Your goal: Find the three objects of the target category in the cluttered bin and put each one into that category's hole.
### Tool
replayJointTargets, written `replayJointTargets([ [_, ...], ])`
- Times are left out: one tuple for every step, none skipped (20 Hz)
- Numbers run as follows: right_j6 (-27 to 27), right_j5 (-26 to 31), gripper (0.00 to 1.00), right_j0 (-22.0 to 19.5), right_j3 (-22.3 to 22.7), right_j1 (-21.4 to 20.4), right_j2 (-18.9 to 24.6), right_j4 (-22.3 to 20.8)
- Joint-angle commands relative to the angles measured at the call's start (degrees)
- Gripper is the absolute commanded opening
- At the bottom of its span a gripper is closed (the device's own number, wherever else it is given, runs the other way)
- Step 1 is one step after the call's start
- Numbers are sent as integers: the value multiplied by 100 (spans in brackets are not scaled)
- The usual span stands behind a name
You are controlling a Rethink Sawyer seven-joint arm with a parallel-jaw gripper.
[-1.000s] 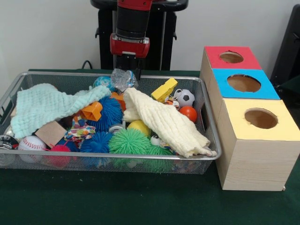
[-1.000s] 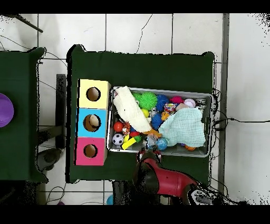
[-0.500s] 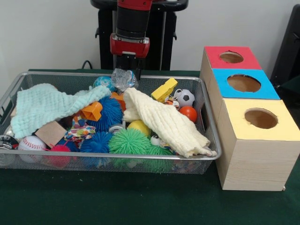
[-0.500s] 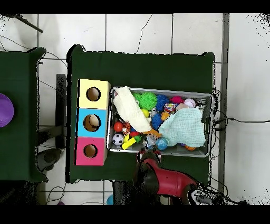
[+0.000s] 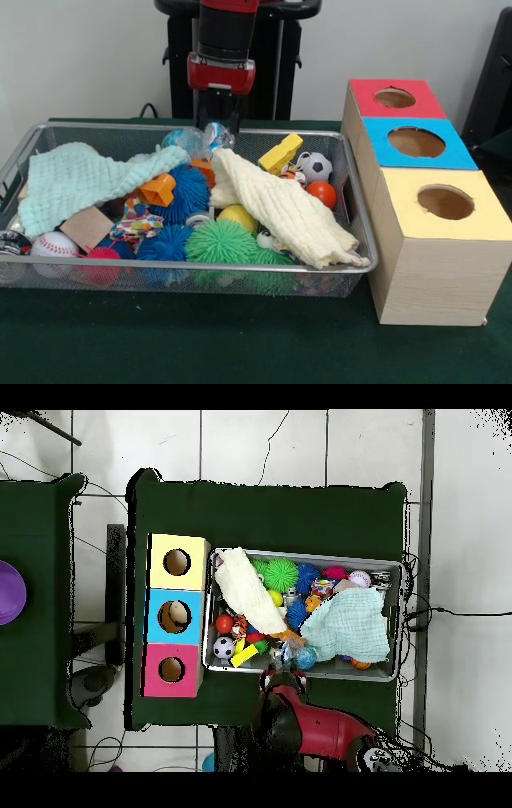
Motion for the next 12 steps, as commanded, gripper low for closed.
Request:
replayJointTargets([
  [825, 1152, 100, -139, 152, -1037, 544, 251],
  [803, 1325, 100, -147, 179, -1228, 590, 305],
  [768, 1547, 100, -143, 188, -1397, 626, 377],
  [757, 1682, 100, -129, 188, -1534, 647, 425],
  [750, 1785, 100, -124, 181, -1642, 673, 459],
  [744, 1903, 100, -129, 174, -1737, 714, 505],
  [762, 1956, 100, -115, 159, -1798, 729, 541],
  [782, 2022, 100, -56, 120, -1838, 695, 577],
  [808, 2054, 100, -22, 99, -1866, 681, 602],
  [832, 2054, 100, -5, 90, -1866, 673, 610],
  [848, 2023, 100, -13, 102, -1853, 687, 605],
  [874, 1947, 100, -11, 113, -1823, 686, 593],
])
